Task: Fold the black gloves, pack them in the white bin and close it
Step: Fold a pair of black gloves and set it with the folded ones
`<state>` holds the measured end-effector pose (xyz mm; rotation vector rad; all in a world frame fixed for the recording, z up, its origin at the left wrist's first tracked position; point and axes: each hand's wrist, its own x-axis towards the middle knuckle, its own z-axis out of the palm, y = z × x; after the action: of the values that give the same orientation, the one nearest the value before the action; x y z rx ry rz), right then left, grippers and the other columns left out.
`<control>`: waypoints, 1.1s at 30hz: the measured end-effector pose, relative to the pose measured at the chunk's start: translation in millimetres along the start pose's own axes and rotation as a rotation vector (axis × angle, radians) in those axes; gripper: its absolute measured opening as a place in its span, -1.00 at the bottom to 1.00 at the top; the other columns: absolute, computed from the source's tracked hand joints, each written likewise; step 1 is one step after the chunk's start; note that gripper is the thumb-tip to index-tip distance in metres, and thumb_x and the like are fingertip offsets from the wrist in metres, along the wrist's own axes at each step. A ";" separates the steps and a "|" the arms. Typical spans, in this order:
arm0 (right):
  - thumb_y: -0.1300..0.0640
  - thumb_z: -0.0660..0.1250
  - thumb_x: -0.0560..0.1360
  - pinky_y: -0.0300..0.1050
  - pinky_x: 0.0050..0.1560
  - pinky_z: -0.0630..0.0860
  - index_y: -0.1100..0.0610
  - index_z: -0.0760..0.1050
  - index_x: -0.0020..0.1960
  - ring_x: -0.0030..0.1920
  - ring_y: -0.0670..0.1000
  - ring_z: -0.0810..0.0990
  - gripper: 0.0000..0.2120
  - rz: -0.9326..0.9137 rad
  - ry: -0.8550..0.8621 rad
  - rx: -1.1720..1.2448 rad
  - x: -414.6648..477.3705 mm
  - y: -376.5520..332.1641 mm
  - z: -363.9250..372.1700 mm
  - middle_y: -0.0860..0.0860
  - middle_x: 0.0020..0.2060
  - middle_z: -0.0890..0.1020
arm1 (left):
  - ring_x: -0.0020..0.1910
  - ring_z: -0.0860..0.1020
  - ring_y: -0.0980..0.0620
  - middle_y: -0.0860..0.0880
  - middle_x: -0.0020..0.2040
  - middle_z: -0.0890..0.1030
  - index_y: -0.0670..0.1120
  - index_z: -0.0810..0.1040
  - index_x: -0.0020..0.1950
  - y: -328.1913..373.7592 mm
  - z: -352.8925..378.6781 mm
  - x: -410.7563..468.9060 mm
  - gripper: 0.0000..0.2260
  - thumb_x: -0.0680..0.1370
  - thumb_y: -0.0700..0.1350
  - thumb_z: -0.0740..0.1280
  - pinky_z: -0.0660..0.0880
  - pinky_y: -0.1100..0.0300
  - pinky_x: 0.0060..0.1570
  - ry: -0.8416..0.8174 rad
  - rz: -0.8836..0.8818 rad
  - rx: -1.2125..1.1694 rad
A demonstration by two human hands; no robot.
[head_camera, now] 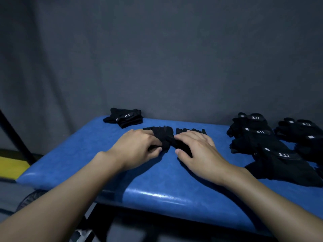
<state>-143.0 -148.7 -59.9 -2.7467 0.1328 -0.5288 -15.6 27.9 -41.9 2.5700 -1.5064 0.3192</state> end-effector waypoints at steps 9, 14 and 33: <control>-0.09 0.19 0.60 -0.10 0.35 0.03 -0.11 0.38 0.38 0.32 -0.13 0.29 -0.64 -0.035 0.044 -0.025 18.7 -20.4 9.3 -0.19 0.21 0.49 | -0.29 0.47 0.02 0.05 -0.21 0.51 -0.02 0.54 -0.19 -3.7 -16.4 -20.9 -0.61 0.42 0.15 0.01 0.41 0.09 -0.34 0.079 0.026 0.068; -0.15 0.16 0.60 -0.04 0.34 0.06 -0.14 0.37 0.39 0.28 -0.10 0.28 -0.63 -0.047 0.026 -0.065 16.3 -23.1 16.5 -0.20 0.13 0.51 | -0.12 0.47 0.13 0.13 -0.11 0.50 0.07 0.57 -0.12 -10.3 -18.5 -31.8 -0.70 0.49 0.19 0.13 0.47 0.12 -0.11 0.054 -0.052 -0.151; -0.20 0.11 0.60 -0.01 0.26 0.03 -0.13 0.45 0.35 0.30 -0.05 0.24 -0.62 0.026 0.060 -0.100 20.4 -38.9 25.2 -0.11 0.09 0.59 | 0.42 0.35 0.10 0.16 0.47 0.28 0.03 0.34 0.52 -43.0 8.6 -32.4 -0.41 0.54 0.24 0.24 0.26 -0.04 0.44 -0.099 -0.236 -0.295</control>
<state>-113.6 -107.5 -61.5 -2.8228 0.2144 -0.6142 7.4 74.2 -59.3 2.5161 -1.1577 -0.0566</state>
